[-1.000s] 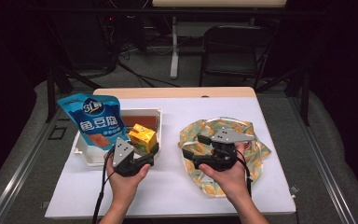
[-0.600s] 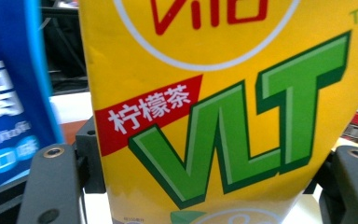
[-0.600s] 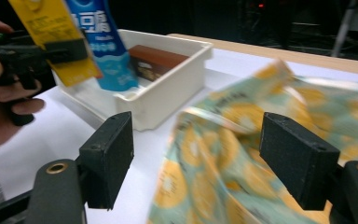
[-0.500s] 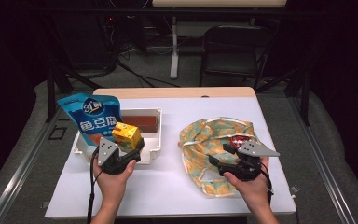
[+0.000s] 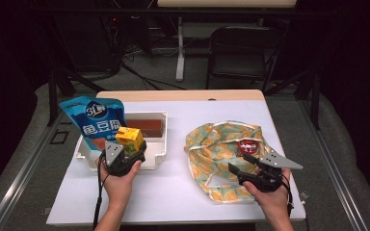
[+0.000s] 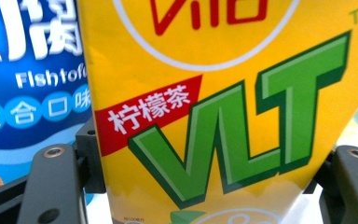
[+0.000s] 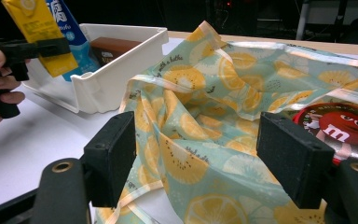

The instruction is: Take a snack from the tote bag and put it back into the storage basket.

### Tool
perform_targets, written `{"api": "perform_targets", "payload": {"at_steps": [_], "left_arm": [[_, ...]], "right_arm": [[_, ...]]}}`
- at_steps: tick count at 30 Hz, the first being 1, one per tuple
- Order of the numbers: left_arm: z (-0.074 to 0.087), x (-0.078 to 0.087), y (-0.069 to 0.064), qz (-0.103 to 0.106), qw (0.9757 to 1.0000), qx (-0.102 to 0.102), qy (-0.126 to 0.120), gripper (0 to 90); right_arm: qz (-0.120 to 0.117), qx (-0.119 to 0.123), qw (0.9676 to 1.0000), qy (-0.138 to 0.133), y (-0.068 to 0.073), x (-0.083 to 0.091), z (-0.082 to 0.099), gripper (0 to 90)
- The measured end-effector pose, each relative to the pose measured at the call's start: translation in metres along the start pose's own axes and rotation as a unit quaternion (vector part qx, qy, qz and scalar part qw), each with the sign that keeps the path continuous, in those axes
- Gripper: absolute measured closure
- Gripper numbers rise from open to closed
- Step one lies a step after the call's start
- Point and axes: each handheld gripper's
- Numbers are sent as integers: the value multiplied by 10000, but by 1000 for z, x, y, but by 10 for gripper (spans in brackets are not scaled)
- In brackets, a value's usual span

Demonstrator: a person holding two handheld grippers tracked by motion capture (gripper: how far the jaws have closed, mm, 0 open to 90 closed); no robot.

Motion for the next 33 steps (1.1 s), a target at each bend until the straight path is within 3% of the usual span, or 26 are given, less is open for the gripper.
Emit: {"api": "perform_targets", "payload": {"at_steps": [8,14,22,29,32,33], "left_arm": [[16,-20,0,-209,9991,88,361,283],[24,-24,-2,-416,9970,77,651,282],[26,-27,-4,-455,9955,71,825,282],[25,-35,-6,-534,9921,74,1135,281],[24,-38,-7,-577,9884,38,1405,279],[24,-39,-7,-581,9885,44,1393,278]], "right_arm": [[40,33,10000,23,0,-2,2,287],[41,21,10000,30,-2,-1,3,289],[64,3,10000,23,-3,-2,3,293],[74,24,10000,51,-3,-3,4,296],[106,-6,9999,42,-5,-3,4,298],[109,-8,9999,52,-5,-2,4,300]]}}
Point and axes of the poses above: each handheld gripper's, and its own axes: x roughly backward along the jaws, z roughly out of its underside, y roughly to its left, and after that the axes turned 8 degrees about -z, right-handed
